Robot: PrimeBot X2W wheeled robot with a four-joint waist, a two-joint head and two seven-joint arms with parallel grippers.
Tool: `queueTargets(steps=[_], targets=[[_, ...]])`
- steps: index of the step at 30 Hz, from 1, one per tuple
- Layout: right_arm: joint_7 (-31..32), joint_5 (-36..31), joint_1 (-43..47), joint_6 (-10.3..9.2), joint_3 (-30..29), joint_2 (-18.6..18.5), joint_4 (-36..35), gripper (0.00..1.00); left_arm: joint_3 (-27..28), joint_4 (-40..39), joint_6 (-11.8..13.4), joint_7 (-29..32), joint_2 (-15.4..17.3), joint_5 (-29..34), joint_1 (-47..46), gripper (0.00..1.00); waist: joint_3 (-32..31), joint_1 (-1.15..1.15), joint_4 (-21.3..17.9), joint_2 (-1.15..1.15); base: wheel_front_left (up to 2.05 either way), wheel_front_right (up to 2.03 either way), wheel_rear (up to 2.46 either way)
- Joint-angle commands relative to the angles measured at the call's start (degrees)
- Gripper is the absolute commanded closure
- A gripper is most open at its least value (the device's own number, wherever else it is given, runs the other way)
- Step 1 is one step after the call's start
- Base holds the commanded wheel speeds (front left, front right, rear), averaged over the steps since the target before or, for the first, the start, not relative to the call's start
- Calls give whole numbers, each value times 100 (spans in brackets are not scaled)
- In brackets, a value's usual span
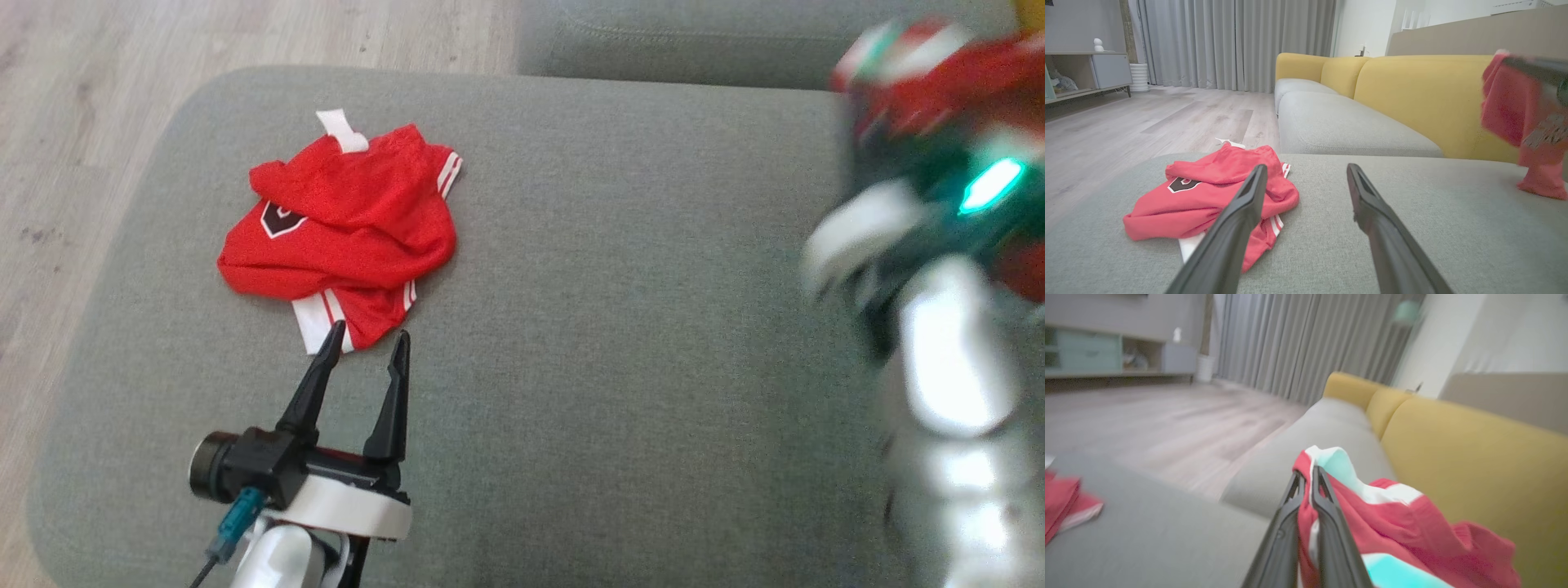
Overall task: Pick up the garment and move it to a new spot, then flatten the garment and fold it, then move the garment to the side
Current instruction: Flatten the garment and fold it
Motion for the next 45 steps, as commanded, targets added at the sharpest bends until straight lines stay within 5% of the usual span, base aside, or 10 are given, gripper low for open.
queueTargets(steps=[1, 6, 7, 14, 31, 45], targets=[[-24, 162, 97, -4, 388, 63, -74, 100, 203, -151, -24, -53, -6, 73, -185, 0, 65, 0, 56, 0, 0, 0, 0], [-179, 1167, 887, -4, 2087, 69, 371, 95, 178, -60, -95, -53, -21, 128, -285, 0, 173, 0, 159, 0, 0, 0, 0], [-202, 1290, 965, -4, 2321, 69, 413, 0, 180, -46, -106, -53, -23, 132, -298, 0, 181, 0, 165, 0, 0, 0, 0], [-517, 1751, 1131, -4, 2562, 70, 253, 0, 254, 6, -142, -53, -15, 174, -285, 0, 151, 0, -7, 0, 0, 0, 0], [-1065, 2369, 2523, -4, 612, 71, -896, 0, 388, -145, -164, -53, -126, 250, -135, 0, -62, 0, -889, 0, 0, 0, 0], [-1067, 2442, 2308, -4, 552, 71, -838, 0, 378, -139, -229, -53, -172, 320, -254, 0, 251, 0, -796, 0, 0, 0, 0]])
